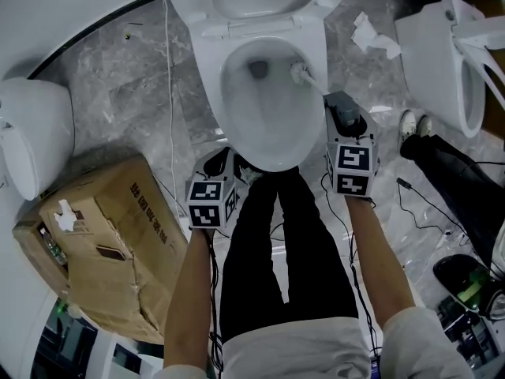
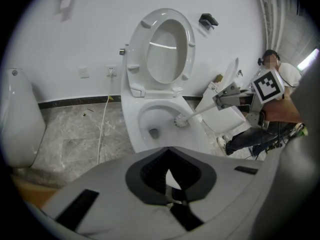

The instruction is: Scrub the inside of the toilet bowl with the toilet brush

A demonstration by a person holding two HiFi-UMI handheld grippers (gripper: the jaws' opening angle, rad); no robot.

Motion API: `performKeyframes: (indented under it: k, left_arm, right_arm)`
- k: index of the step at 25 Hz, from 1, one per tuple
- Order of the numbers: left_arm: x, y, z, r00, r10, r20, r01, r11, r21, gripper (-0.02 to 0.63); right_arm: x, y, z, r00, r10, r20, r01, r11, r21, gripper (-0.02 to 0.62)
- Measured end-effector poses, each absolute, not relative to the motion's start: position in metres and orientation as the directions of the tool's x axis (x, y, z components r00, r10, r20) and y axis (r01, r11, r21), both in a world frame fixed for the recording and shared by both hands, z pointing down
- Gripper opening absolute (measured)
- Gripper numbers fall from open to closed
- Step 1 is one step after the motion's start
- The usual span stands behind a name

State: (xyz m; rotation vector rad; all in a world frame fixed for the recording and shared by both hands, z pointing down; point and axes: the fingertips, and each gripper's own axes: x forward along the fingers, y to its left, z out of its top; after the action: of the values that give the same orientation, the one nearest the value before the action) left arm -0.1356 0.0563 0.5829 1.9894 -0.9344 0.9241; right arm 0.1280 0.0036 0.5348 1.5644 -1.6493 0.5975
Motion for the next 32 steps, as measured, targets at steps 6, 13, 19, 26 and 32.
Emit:
performKeyframes:
  k: [6,13,19,26,32]
  left_arm:
    - [-0.150,0.060,0.586,0.462,-0.302,0.834,-0.840,-0.449,0.303,0.026]
    - [-0.155,0.067,0.584,0.464,-0.311,0.829,-0.845,-0.437,0.309,0.026]
    - [-0.157,0.075,0.579,0.465,-0.323,0.824,-0.849,-0.425,0.313,0.026]
    - [-0.163,0.078,0.578,0.462,-0.318,0.828,-0.849,-0.430,0.308,0.026]
    - [-0.172,0.070,0.577,0.457,-0.330,0.826,-0.851,-0.433,0.297,0.026]
  right_arm:
    - [0.130,0.021,0.536,0.076,-0.605,0.792,-0.976,0.119,0.184,0.201]
    - [0.131,0.035,0.525,0.083,-0.610,0.788,-0.980,0.093,0.175,0.199]
    - [0.127,0.042,0.520,0.087,-0.607,0.790,-0.976,0.108,0.190,0.199]
    - [0.129,0.045,0.525,0.088,-0.587,0.805,-0.977,0.106,0.184,0.201]
    - [0.134,0.049,0.525,0.100,-0.577,0.811,-0.981,0.077,0.176,0.201]
